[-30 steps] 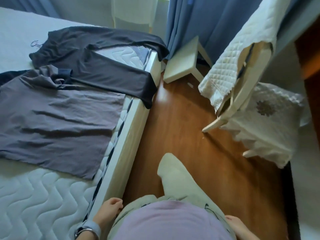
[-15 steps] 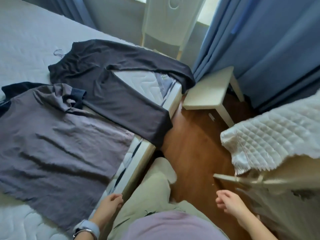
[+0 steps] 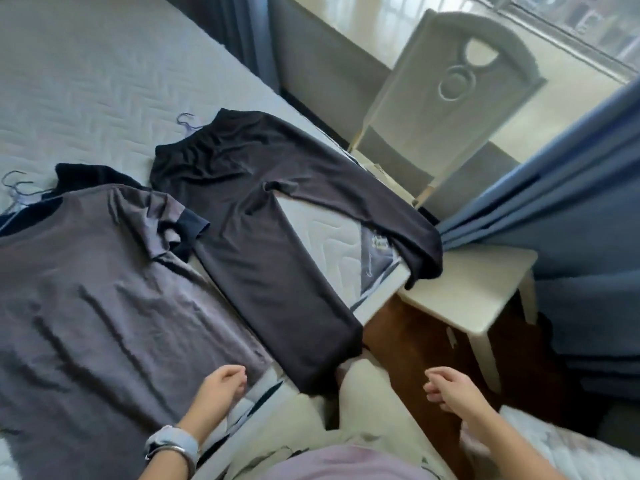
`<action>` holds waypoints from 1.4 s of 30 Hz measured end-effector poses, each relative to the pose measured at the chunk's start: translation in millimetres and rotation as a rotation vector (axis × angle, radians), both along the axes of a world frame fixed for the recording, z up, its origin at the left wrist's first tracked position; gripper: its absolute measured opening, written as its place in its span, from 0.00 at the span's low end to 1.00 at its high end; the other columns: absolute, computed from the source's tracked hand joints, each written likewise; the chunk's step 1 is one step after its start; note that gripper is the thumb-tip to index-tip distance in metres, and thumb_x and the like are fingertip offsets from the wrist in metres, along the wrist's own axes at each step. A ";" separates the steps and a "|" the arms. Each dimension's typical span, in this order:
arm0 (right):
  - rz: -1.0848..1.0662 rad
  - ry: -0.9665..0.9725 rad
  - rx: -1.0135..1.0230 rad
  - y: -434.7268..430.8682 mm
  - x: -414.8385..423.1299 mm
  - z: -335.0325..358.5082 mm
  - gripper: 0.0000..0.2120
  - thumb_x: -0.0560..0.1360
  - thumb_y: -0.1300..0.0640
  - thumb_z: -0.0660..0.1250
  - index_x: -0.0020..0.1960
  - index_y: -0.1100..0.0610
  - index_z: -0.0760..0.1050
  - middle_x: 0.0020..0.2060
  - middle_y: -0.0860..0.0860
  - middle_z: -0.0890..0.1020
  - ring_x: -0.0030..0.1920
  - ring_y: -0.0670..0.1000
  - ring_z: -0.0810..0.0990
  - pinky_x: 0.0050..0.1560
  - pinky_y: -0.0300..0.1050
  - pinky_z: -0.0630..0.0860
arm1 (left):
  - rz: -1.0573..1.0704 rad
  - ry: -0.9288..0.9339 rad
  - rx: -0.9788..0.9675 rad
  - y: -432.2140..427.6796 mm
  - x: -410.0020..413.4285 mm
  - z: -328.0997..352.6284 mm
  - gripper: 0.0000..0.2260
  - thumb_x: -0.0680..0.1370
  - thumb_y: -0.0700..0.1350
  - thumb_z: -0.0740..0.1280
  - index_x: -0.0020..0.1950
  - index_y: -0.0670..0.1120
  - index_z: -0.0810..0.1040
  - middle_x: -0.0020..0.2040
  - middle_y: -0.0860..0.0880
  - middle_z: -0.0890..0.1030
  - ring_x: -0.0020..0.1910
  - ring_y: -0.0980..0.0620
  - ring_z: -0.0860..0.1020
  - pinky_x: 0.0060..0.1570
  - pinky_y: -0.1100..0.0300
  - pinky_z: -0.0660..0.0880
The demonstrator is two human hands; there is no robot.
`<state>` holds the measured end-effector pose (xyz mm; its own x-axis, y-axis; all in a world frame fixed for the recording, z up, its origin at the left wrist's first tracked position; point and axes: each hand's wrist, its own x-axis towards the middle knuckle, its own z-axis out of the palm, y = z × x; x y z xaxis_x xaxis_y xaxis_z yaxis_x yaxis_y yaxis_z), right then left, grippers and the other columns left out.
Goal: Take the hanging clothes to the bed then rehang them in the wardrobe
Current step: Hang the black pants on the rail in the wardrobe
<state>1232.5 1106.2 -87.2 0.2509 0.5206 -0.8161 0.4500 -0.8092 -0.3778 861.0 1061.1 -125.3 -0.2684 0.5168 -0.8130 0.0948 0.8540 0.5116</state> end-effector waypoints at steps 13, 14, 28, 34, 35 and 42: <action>0.882 -0.043 -0.094 317.9 -57.1 -38.1 0.07 0.75 0.62 0.59 0.44 0.57 0.76 0.32 0.51 0.78 0.34 0.51 0.76 0.36 0.39 0.72 | 0.398 0.081 0.032 161.3 39.8 -12.7 0.04 0.77 0.36 0.62 0.49 0.43 0.75 0.45 0.44 0.79 0.50 0.46 0.76 0.50 0.61 0.69; 0.938 -0.064 -0.050 345.7 -71.2 -41.6 0.07 0.74 0.63 0.59 0.41 0.56 0.75 0.31 0.51 0.78 0.35 0.52 0.77 0.38 0.42 0.73 | 0.398 0.099 0.049 180.7 34.7 -13.8 0.04 0.77 0.37 0.62 0.50 0.44 0.75 0.46 0.45 0.79 0.51 0.46 0.76 0.51 0.60 0.68; 1.368 -0.059 0.480 592.6 -384.9 -160.6 0.12 0.74 0.63 0.55 0.46 0.67 0.75 0.46 0.62 0.81 0.49 0.63 0.77 0.50 0.51 0.75 | 0.006 0.619 0.002 454.6 -136.8 -195.1 0.32 0.78 0.60 0.53 0.76 0.48 0.47 0.78 0.49 0.46 0.77 0.49 0.42 0.74 0.49 0.44; 1.380 -0.022 0.685 651.7 -495.9 -194.7 0.15 0.77 0.58 0.58 0.60 0.59 0.76 0.60 0.58 0.75 0.61 0.59 0.72 0.62 0.48 0.69 | -0.251 0.961 0.058 461.3 -168.5 -249.1 0.38 0.76 0.65 0.37 0.69 0.41 0.68 0.70 0.43 0.70 0.72 0.47 0.58 0.68 0.45 0.54; 1.392 -0.023 0.716 660.8 -516.0 -199.9 0.16 0.77 0.58 0.58 0.62 0.59 0.74 0.62 0.58 0.74 0.63 0.58 0.70 0.63 0.48 0.67 | -0.270 0.957 0.053 460.1 -169.7 -252.4 0.35 0.76 0.64 0.39 0.68 0.41 0.68 0.69 0.43 0.72 0.71 0.47 0.60 0.68 0.45 0.54; 1.522 -0.142 0.710 690.8 -629.1 -228.1 0.21 0.79 0.55 0.55 0.71 0.59 0.60 0.69 0.58 0.67 0.69 0.59 0.64 0.68 0.53 0.60 | -0.260 0.999 0.167 455.5 -175.0 -258.9 0.27 0.71 0.57 0.58 0.66 0.44 0.65 0.66 0.43 0.75 0.70 0.47 0.62 0.70 0.47 0.49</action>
<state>603.4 1797.1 -315.3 -0.7445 0.5703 -0.3472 0.6667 0.6624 -0.3417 686.0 1516.6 -384.2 -0.6433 0.7404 -0.1949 0.7104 0.6722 0.2086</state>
